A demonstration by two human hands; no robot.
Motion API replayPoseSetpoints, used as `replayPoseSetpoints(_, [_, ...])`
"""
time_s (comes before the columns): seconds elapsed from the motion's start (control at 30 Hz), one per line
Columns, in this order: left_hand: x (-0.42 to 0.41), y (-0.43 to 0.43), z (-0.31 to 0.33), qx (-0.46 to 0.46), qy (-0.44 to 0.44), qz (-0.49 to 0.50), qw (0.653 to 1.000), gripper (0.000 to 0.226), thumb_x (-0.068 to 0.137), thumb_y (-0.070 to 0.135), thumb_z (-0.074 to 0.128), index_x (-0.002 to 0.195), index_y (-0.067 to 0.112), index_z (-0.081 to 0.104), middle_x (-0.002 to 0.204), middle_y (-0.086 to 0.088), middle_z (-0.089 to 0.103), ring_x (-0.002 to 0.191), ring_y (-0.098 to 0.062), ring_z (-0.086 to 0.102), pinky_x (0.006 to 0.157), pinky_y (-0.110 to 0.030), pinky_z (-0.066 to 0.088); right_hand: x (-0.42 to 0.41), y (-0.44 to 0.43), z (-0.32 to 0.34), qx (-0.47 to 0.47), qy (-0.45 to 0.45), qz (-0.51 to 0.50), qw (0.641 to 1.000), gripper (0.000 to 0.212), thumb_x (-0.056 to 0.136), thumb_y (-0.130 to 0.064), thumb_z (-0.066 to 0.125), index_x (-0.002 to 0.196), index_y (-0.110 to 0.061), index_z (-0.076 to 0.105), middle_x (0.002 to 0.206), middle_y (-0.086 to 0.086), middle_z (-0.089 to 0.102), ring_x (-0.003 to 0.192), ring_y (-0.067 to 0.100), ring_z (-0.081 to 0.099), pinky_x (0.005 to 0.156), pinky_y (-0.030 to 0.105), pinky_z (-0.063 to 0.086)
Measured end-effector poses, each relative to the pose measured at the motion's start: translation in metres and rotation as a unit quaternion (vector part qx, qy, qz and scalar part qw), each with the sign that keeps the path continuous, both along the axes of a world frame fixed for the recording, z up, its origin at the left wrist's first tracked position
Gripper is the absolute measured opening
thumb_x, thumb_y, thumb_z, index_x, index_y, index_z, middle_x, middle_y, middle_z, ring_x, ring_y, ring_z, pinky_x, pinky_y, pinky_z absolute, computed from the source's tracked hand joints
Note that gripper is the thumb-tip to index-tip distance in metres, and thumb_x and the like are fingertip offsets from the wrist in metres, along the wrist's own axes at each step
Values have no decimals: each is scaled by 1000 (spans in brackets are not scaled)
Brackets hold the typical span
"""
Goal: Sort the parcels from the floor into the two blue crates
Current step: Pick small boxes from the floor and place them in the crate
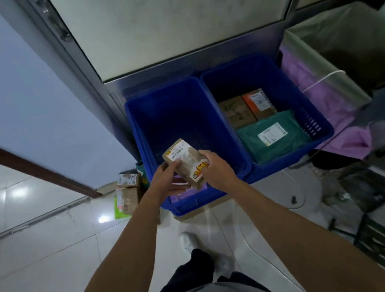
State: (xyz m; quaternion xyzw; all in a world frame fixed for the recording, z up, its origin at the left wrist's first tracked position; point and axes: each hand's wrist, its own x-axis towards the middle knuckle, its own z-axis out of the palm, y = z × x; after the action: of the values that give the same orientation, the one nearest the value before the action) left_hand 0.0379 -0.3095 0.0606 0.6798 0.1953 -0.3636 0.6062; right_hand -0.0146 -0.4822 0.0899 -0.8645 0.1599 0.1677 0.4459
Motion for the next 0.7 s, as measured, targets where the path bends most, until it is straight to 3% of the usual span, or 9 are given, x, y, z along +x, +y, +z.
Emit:
replayPoseSetpoints(0.13, [31,0,-7,-1,-2,-34,999,44,87,48,69,119,20,57,89,-14,77,81,-32,76,77,-42,61,30,-9,-4,15,25,-28,999,60,92,-20,45,151,-30,37,142,-3,54,118,20,57,95,43,50])
replayPoseSetpoints(0.33, [71,-1,-23,-50,14,1,999,55,83,47,74,123,14,53,96,-15,77,87,-30,76,78,-40,61,66,-12,-25,28,84,-138,987,67,97,-35,56,154,-15,27,143,8,47,121,26,54,94,41,49])
replayPoseSetpoints(0.43, [78,-9,-27,-69,38,-29,996,52,84,47,73,121,14,58,103,-13,76,95,-27,75,88,-41,58,75,-16,-37,146,137,-196,960,62,97,-36,61,148,-14,33,131,5,54,111,23,58,90,41,52])
replayPoseSetpoints(0.53, [80,-17,-35,-83,58,-38,994,48,86,49,70,121,17,60,111,-10,74,104,-24,71,98,-43,52,85,-26,-49,218,145,-242,934,67,95,-33,66,151,-16,33,141,9,51,116,26,59,92,42,54])
replayPoseSetpoints(0.63, [84,-22,-51,-44,51,-17,998,61,83,52,73,129,16,59,121,-7,69,110,-21,66,99,-44,51,101,-41,-62,231,156,-239,930,78,92,-33,71,156,-19,27,150,10,44,123,28,57,89,40,55])
replayPoseSetpoints(0.7, [85,-25,-62,-7,35,18,999,79,77,54,77,140,14,49,132,-6,61,113,-20,63,93,-42,53,110,-51,-69,220,164,-216,937,80,93,-31,70,157,-22,23,155,9,39,127,29,53,91,41,54])
